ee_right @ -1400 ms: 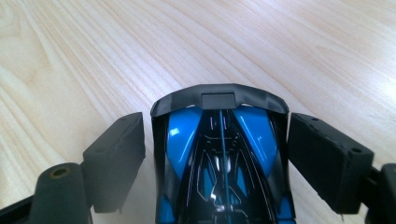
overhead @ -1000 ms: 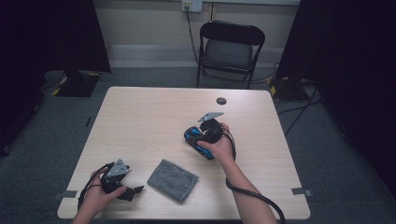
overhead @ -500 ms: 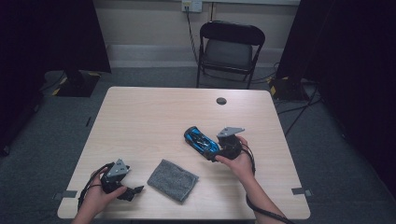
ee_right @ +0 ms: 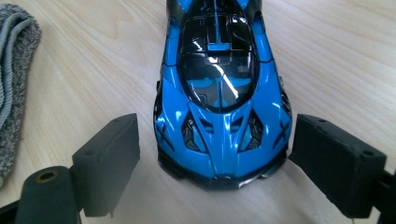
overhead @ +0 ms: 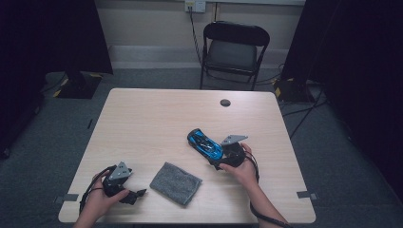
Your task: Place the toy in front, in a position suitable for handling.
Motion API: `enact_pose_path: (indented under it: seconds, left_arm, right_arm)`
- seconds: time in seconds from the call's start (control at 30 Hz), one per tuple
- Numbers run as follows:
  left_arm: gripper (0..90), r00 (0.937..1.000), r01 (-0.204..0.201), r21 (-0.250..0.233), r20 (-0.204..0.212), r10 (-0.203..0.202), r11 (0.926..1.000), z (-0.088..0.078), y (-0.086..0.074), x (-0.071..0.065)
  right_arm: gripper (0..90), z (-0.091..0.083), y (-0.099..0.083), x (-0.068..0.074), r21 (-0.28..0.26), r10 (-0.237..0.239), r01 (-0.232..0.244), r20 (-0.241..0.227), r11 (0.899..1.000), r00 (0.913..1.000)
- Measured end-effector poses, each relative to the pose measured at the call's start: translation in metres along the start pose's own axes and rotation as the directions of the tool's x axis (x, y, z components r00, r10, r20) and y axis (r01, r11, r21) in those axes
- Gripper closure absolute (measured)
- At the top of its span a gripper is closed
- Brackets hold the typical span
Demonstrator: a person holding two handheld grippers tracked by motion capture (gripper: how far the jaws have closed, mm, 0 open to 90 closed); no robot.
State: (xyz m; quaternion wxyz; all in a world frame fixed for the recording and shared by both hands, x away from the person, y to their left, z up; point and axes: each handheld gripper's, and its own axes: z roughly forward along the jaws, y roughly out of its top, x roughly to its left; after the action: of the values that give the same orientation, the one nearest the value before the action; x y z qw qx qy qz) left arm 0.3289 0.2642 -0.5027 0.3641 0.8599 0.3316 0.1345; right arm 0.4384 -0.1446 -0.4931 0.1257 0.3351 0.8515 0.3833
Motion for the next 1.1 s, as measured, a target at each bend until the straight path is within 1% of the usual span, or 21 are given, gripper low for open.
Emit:
enact_pose_path:
  seconds: [0.2,0.27,0.3,0.6,0.63,0.67,0.7,0.87,0.93,0.97,1.0,1.03,1.07,1.1]
  left_arm:
    - [1.1,1.0000,0.000,0.000,0.000,0.000,1.0000,0.0000,0.0000,0.0000]
    - [1.1,1.0000,0.000,0.001,0.000,0.000,1.0000,0.0000,0.0000,0.0000]
    - [1.1,1.0000,0.000,0.000,0.000,0.000,1.0000,0.0000,0.0000,0.0000]
    - [1.1,1.0000,0.001,-0.001,-0.001,-0.001,1.0000,0.0001,-0.0001,-0.0002]
    - [1.1,1.0000,0.001,-0.001,-0.002,-0.001,1.0000,0.0001,-0.0001,-0.0002]
    - [1.1,1.0000,0.001,-0.001,-0.001,-0.001,1.0000,0.0001,-0.0001,-0.0002]
    - [1.1,1.0000,-0.001,-0.001,-0.003,0.001,1.0000,0.0001,-0.0001,-0.0003]
    - [1.2,1.0000,0.003,0.001,-0.007,-0.003,1.0000,-0.0002,-0.0001,-0.0016]
    - [1.4,0.9999,-0.007,-0.002,0.008,0.007,1.0000,-0.0004,-0.0002,-0.0023]
    - [2.3,0.9998,-0.004,-0.009,0.018,0.004,0.9999,-0.0010,-0.0002,-0.0025]
    - [5.3,0.9995,0.018,-0.029,0.027,-0.017,0.9994,-0.0015,0.0000,-0.0029]
    - [11.1,0.9979,0.059,-0.050,0.031,-0.057,0.9970,-0.0023,0.0007,-0.0034]
    - [18.3,0.9979,0.059,-0.050,0.031,-0.057,0.9970,-0.0023,0.0007,-0.0034]
    - [19.5,0.9898,0.133,-0.058,0.059,-0.129,0.9894,-0.0035,0.0030,-0.0035]
  right_arm:
    - [14.2,0.0083,-0.0008,0.0047,0.011,-0.027,0.027,0.029,1.000,0.9992]
    - [13.5,0.0095,-0.0020,0.0052,0.014,-0.030,0.029,0.030,0.999,0.9991]
    - [14.3,0.0098,-0.0027,0.0049,0.002,-0.027,0.026,0.034,1.000,0.9991]
    - [14.3,0.0114,-0.0016,0.0048,0.004,-0.018,0.018,0.045,1.000,0.9988]
    - [15.3,0.0114,-0.0017,0.0049,0.003,-0.018,0.018,0.046,1.000,0.9988]
    - [20.3,0.0108,-0.0019,0.0053,-0.003,-0.017,0.017,0.048,1.000,0.9987]
    - [23.3,0.0097,-0.0027,0.0052,-0.013,-0.004,0.005,0.061,1.000,0.9982]
    - [23.4,0.0097,-0.0027,0.0053,-0.013,-0.005,0.006,0.061,1.000,0.9981]
    - [23.5,0.0097,-0.0028,0.0055,-0.014,-0.003,0.004,0.063,1.000,0.9980]
    - [23.4,0.0097,-0.0028,0.0055,-0.014,-0.002,0.003,0.063,1.000,0.9980]
    - [23.4,0.0097,-0.0028,0.0056,-0.014,-0.001,0.002,0.064,1.000,0.9980]
    - [23.4,0.0097,-0.0028,0.0056,-0.014,-0.001,0.002,0.064,1.000,0.9979]
    - [23.4,0.0097,-0.0029,0.0057,-0.014,0.000,0.001,0.065,1.000,0.9979]
    - [23.4,0.0096,-0.0029,0.0057,-0.014,0.000,0.001,0.065,1.000,0.9979]
